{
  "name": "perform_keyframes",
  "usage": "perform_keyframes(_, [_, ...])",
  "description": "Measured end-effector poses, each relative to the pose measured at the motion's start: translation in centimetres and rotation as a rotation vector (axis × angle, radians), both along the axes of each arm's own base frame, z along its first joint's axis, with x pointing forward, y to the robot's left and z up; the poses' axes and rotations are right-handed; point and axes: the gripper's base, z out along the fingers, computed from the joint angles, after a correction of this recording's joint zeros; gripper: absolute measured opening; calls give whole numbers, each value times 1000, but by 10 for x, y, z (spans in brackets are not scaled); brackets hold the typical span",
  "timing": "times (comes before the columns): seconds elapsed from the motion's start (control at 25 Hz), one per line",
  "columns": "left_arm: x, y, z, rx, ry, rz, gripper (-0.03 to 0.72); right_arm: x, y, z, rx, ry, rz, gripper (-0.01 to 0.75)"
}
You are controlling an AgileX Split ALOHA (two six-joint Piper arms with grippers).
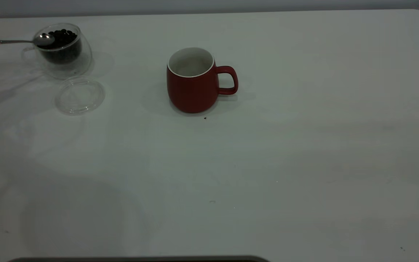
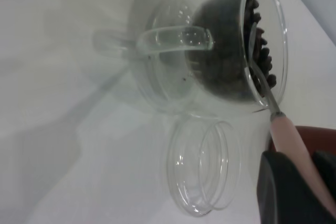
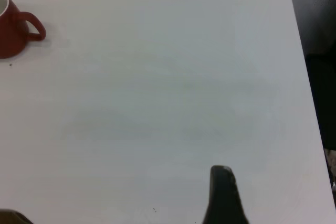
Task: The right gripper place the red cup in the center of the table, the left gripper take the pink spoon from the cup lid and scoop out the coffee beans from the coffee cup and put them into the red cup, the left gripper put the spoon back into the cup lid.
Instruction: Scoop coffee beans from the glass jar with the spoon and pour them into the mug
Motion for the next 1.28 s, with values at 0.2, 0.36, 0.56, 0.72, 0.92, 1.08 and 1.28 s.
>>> perform_keyframes(0.2, [2,-7,-4,-9,7,-15,123,0,0,0,0,0,0,557])
perform_keyframes(0.36, [6,-13,-4,-7,5,-20,123,0,0,0,0,0,0,557])
perform_keyframes(0.56, [8,-19,-5,1,7,-30,123,0,0,0,0,-1,0,557])
perform_keyframes(0.72, [9,-19,-6,5,20,-13,123,0,0,0,0,-2,0,557])
perform_keyframes(0.92, [10,-18,-6,-19,69,32,123,-1,0,0,0,-4,0,557])
perform_keyframes(1.08, [10,-18,-6,-41,97,52,123,-1,0,0,0,-4,0,557])
perform_keyframes(1.28, [9,-19,-6,-71,130,71,123,-1,0,0,0,-4,0,557])
